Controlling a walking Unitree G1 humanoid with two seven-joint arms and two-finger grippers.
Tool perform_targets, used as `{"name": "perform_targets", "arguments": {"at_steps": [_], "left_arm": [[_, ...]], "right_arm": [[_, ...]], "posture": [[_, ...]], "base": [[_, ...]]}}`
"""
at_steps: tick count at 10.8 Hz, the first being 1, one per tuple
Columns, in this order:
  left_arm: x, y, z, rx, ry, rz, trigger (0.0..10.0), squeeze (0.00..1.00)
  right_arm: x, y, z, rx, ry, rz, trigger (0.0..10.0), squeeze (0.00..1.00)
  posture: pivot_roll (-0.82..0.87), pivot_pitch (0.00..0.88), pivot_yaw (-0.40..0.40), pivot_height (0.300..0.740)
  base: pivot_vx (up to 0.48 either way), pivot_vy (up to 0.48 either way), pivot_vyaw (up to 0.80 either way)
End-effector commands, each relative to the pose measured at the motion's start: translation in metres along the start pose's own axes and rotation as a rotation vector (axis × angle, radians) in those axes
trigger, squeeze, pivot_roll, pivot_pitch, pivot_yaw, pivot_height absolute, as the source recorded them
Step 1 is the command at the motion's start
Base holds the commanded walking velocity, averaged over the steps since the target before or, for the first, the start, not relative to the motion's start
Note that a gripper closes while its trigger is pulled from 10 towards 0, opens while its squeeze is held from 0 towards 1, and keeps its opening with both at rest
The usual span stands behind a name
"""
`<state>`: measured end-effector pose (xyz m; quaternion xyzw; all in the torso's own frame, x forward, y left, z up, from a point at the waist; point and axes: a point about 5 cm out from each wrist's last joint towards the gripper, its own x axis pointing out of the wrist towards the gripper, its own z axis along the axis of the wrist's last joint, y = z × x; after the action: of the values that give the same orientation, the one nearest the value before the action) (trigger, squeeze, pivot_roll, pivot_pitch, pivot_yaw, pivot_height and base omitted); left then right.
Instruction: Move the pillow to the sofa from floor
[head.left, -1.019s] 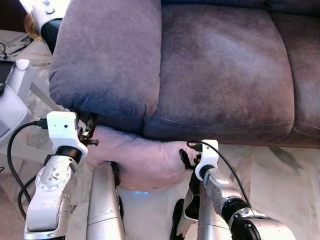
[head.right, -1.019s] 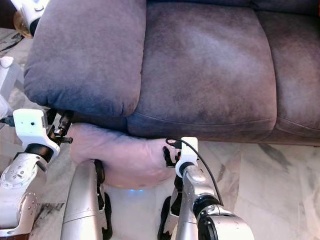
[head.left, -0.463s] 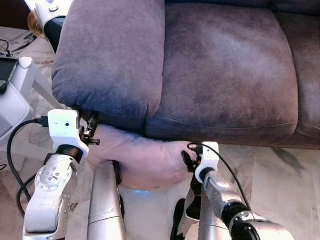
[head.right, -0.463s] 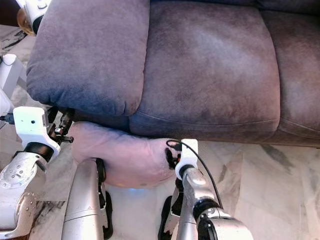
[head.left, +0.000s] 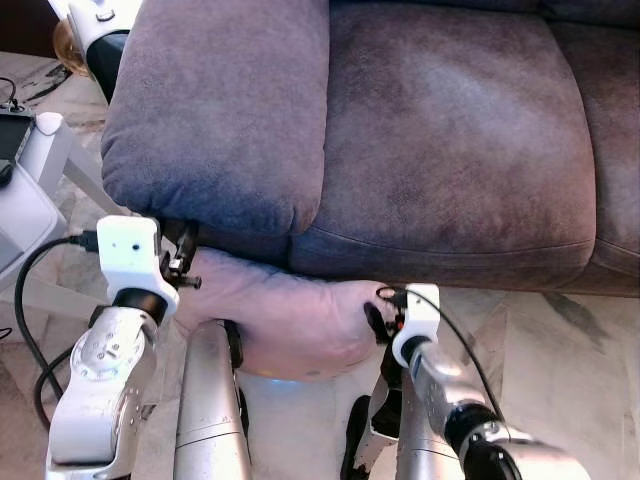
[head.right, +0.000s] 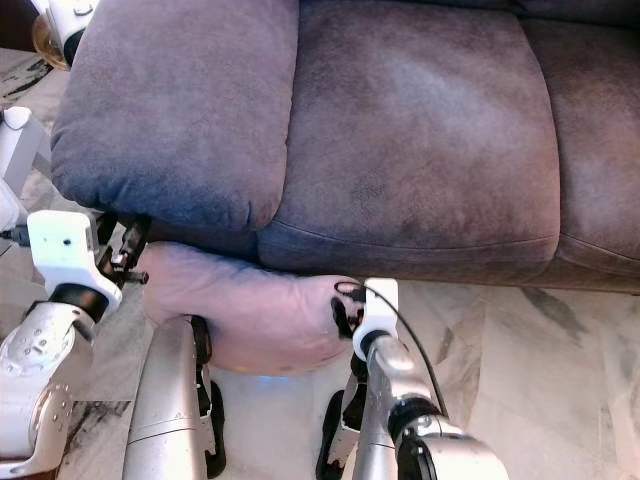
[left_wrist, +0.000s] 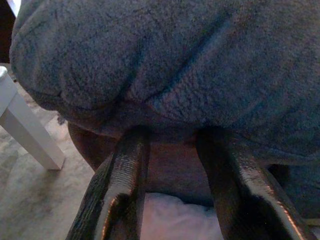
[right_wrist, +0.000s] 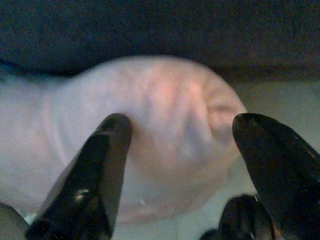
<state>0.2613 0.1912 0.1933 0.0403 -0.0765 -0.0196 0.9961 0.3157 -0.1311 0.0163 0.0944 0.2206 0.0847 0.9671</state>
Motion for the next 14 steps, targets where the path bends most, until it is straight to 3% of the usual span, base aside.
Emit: {"name": "perform_targets", "arguments": {"at_steps": [1, 5, 6, 9, 13, 14], "left_arm": [[-0.001, -0.006, 0.005, -0.005, -0.019, -0.026, 10.0, 0.00], [0.002, -0.007, 0.011, -0.014, -0.042, -0.025, 10.0, 0.00], [0.003, -0.005, 0.017, -0.012, -0.058, -0.025, 10.0, 0.00], [0.001, -0.007, 0.042, -0.005, -0.122, -0.041, 10.0, 0.00], [-0.002, -0.013, 0.055, 0.000, -0.124, -0.076, 10.0, 0.00], [-0.003, -0.013, 0.056, -0.001, -0.120, -0.080, 10.0, 0.00]], "right_arm": [[-0.003, -0.003, -0.010, 0.038, 0.021, -0.006, 10.0, 1.00], [-0.001, -0.001, -0.007, 0.037, 0.054, -0.005, 10.0, 1.00], [-0.001, -0.001, -0.008, 0.002, 0.074, -0.007, 10.0, 0.00], [0.002, 0.004, -0.005, 0.009, 0.068, 0.011, 10.0, 0.00], [0.002, 0.006, -0.008, 0.003, 0.091, -0.016, 10.0, 0.00], [0.001, 0.007, -0.012, -0.007, 0.103, -0.017, 0.0, 0.00]], "posture": [[0.27, 0.405, -0.127, 0.530], [0.27, 0.413, -0.131, 0.530], [0.28, 0.419, -0.130, 0.530], [0.31, 0.444, -0.125, 0.530], [0.34, 0.469, -0.109, 0.530], [0.34, 0.469, -0.109, 0.530]], "base": [[0.000, 0.000, 0.00], [0.000, 0.000, 0.00], [0.000, 0.000, 0.00], [0.000, 0.000, 0.00], [0.000, 0.000, 0.00], [0.000, 0.000, 0.00]]}}
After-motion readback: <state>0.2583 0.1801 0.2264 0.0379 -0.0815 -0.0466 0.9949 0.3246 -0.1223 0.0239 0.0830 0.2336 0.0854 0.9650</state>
